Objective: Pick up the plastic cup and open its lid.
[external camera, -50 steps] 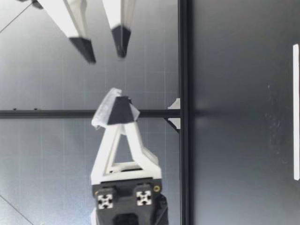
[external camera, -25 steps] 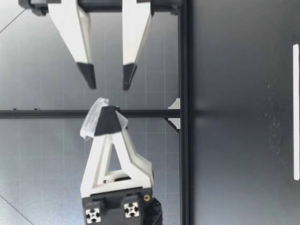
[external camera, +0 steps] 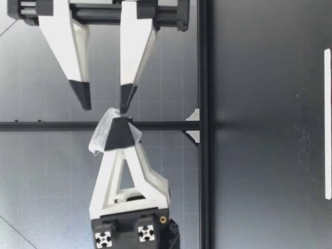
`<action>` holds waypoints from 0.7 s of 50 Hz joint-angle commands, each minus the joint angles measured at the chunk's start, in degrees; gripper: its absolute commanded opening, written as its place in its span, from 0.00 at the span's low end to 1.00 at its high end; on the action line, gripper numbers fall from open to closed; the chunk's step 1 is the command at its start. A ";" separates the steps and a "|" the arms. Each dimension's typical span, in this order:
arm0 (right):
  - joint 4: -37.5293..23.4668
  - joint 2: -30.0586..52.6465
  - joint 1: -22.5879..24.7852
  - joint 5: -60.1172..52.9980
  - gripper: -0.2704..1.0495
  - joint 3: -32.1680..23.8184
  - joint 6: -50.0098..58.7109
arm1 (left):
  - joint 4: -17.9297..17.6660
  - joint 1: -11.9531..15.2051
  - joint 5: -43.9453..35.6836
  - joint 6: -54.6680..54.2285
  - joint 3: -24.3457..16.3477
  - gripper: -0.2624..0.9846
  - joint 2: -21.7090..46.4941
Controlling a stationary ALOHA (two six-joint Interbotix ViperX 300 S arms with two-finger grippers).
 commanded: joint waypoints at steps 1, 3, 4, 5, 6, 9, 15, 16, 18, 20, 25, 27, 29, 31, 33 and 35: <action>0.62 -0.79 0.26 -0.62 0.58 -0.97 0.09 | 0.35 -0.09 -0.26 -0.09 -0.88 0.38 -0.79; 0.79 -1.05 0.26 -0.97 0.58 -0.97 0.09 | 0.35 -0.18 -0.18 -0.09 -0.88 0.38 -0.53; 0.88 -1.32 0.26 -1.14 0.58 -0.88 0.09 | 0.35 -0.26 -0.18 -0.18 -0.88 0.38 -0.35; 0.97 -1.49 0.26 -1.41 0.58 -0.79 0.00 | 0.35 -0.26 -0.26 -0.18 -0.88 0.38 -0.26; 1.05 -1.76 0.26 -1.67 0.58 -0.70 -0.18 | 0.35 -0.26 -0.18 -0.18 -0.88 0.38 -0.09; 1.23 -3.08 0.26 -2.81 0.58 -0.09 -0.35 | 0.35 -0.26 -0.26 -0.18 -0.97 0.38 0.44; 1.49 -6.86 0.26 -5.01 0.58 1.76 -0.35 | 0.35 -0.26 -0.26 -0.97 -1.05 0.38 1.49; 1.49 -7.38 0.26 -5.10 0.58 2.02 -0.26 | 0.35 -0.26 -0.18 -1.14 -1.05 0.38 1.67; 1.58 -8.44 0.26 -5.10 0.58 2.64 -0.26 | 0.35 -0.35 -0.18 -1.41 -1.05 0.38 1.85; 1.67 -9.32 0.26 -5.10 0.58 3.34 -0.09 | 0.35 -0.26 -0.18 -1.49 -1.05 0.38 1.85; 2.81 -10.28 0.26 -5.10 0.58 4.48 0.09 | 0.35 -0.26 -0.18 -1.32 -0.88 0.38 1.49; 3.16 -10.28 0.26 -5.10 0.58 4.66 0.18 | 0.35 -0.26 -0.18 -1.32 -0.88 0.38 1.32; 3.78 -10.28 0.26 -5.10 0.58 4.83 0.26 | 0.44 -0.26 -0.18 -1.23 -0.79 0.38 1.23; 3.96 -10.02 0.26 -5.01 0.58 5.01 0.35 | 0.62 -0.26 -0.18 -1.05 -0.70 0.38 1.05; 3.96 -9.93 0.26 -4.75 0.58 5.10 0.62 | 0.70 -0.26 -0.18 -0.79 -0.70 0.38 0.79; 3.96 -9.76 0.53 -3.87 0.58 5.10 1.58 | 0.70 -0.26 -0.18 -0.62 -0.62 0.38 0.62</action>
